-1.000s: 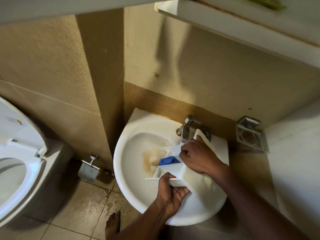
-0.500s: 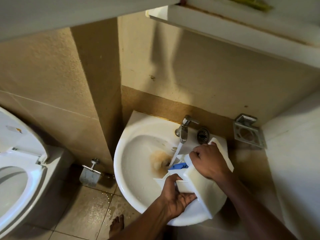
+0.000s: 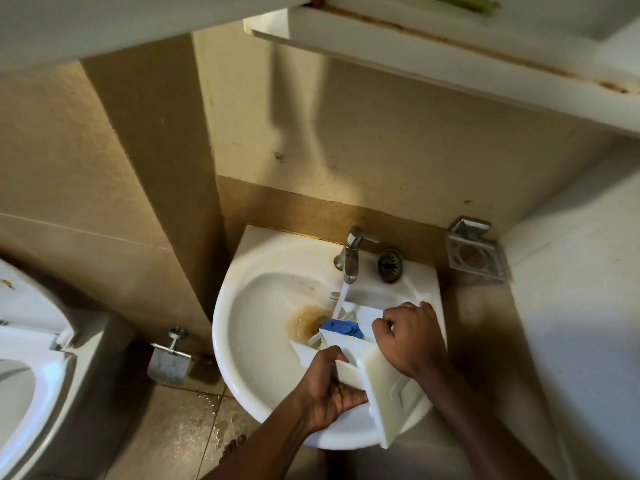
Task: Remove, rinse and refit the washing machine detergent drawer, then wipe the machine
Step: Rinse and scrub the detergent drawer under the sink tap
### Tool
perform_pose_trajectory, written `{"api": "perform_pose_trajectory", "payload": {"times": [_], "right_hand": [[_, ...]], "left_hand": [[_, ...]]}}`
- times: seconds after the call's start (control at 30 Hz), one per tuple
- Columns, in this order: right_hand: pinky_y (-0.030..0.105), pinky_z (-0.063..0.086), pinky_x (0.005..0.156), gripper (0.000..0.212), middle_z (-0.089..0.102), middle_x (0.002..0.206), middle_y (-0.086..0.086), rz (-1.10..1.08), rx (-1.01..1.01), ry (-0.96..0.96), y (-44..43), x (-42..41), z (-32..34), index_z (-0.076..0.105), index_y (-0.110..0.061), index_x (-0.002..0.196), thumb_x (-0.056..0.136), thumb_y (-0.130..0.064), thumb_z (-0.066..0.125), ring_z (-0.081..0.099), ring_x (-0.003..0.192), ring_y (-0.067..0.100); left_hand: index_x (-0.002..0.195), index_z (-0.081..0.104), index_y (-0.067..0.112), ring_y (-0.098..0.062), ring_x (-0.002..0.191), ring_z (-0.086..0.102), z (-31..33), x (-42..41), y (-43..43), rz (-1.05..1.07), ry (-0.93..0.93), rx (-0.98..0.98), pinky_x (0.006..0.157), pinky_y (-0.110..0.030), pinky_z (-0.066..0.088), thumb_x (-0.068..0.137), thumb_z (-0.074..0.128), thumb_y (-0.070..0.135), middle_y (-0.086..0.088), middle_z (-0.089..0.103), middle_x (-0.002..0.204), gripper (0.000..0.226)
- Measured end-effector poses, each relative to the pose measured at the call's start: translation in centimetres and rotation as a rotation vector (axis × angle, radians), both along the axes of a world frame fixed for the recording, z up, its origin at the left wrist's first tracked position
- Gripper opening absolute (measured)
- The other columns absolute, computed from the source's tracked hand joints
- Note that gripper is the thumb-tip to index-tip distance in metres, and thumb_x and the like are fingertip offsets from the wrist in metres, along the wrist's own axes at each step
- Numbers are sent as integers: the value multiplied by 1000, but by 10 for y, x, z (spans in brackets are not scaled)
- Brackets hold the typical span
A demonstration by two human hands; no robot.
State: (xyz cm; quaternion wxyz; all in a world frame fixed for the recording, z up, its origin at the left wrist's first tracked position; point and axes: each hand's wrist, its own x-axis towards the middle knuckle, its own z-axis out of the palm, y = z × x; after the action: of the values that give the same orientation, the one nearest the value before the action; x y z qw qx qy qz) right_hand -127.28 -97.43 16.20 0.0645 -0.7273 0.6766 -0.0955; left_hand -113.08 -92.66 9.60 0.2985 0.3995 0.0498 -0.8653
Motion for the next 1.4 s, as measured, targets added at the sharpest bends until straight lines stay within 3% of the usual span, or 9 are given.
{"api": "perform_pose_trajectory", "payload": {"times": [0.1,0.2,0.3,0.37,0.53,0.73,0.9,1.23,1.4], "right_hand": [[42,46,74,31,45,42,2,-96,-53,-10,18,-6,-1,37,-18,43,70,-33,39,46,50,27],[41,46,68,29,37,42,-3,-164,-67,-40,44,-8,1,26,-23,46,69,-33,41,44,47,25],[49,48,84,26,42,48,-7,-264,-86,-54,68,-6,-6,34,-26,48,69,-33,46,43,50,18],[58,43,95,22,50,53,-6,-298,-114,-71,80,-1,-14,42,-24,52,69,-32,52,54,55,21],[65,40,98,21,51,54,-9,-331,-77,-121,94,18,-33,41,-29,55,70,-39,52,58,61,17],[72,18,106,22,55,53,-12,-326,19,-26,101,52,-56,48,-31,53,70,-44,44,62,68,7],[71,21,102,27,58,54,-14,-282,45,-7,96,64,-58,52,-29,54,72,-48,45,64,67,5],[62,28,98,30,55,50,-12,-220,39,32,92,67,-62,52,-29,52,73,-48,45,61,61,4],[62,36,102,28,51,49,-14,-177,-24,-44,92,62,-59,39,-32,53,75,-46,48,57,59,3]], "left_hand": [[114,62,-3,-34,77,71,-2,9,-7,-167,-84,-70,69,-42,61,84,48,13,-21,69,90,36],[114,63,-3,-31,73,71,-1,16,-17,-323,-189,-163,70,-39,61,83,51,15,-19,71,88,37],[104,61,0,-28,63,67,5,19,-30,-383,-318,-249,62,-36,59,84,50,9,-16,67,81,25],[113,57,1,-30,66,66,4,22,-40,-405,-369,-311,63,-37,59,79,52,8,-20,62,91,36],[120,55,9,-32,75,62,1,36,-62,-496,-487,-453,70,-45,61,75,54,1,-19,57,98,47],[117,53,9,-20,50,55,-4,48,-67,-564,-596,-467,49,-28,50,78,47,-8,-14,51,85,43],[98,50,2,-20,42,50,-12,58,-73,-614,-748,-456,46,-25,45,79,47,-7,-13,46,73,22],[110,50,4,-19,50,49,-13,57,-76,-635,-788,-478,45,-23,43,78,49,-9,-11,47,72,35],[118,47,6,-23,66,56,-10,55,-71,-593,-760,-470,50,-27,50,82,48,-7,-14,52,88,38]]}}
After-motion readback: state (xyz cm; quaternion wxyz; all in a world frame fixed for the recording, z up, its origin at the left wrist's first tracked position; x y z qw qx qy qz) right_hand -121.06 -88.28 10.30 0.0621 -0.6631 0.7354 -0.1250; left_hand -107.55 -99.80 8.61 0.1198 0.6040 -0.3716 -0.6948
